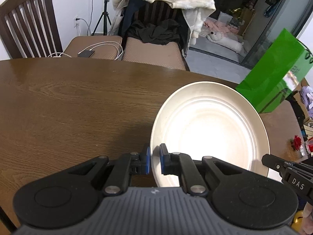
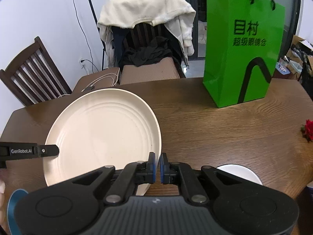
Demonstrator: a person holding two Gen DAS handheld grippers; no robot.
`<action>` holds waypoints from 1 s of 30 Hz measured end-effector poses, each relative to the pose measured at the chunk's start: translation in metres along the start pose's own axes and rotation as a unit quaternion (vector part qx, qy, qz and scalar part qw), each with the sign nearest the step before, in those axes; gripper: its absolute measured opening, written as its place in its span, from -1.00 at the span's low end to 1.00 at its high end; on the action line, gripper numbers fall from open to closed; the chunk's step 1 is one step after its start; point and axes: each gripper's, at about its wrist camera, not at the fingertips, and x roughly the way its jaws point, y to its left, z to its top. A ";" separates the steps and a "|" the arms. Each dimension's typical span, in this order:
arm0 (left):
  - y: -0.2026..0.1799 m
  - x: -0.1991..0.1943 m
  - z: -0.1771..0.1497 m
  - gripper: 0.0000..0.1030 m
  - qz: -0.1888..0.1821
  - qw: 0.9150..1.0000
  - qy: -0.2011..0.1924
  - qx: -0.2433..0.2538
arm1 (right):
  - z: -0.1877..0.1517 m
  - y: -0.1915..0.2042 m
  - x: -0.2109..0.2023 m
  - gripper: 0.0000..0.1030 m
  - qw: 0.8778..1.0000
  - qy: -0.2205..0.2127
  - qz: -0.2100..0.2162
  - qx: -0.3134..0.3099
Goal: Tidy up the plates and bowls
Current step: 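Lift the cream plate with both grippers and carry it back past the bowls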
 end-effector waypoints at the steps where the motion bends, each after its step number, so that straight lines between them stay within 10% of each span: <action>1: -0.002 -0.003 0.000 -0.80 -0.002 1.000 -0.001 0.002 | 0.000 -0.001 -0.004 -0.91 1.000 -0.002 -0.001 0.001; 30: -0.018 -0.088 -0.060 -0.80 -0.042 0.998 -0.018 0.044 | -0.064 -0.007 -0.103 -0.91 0.999 -0.027 -0.031 0.029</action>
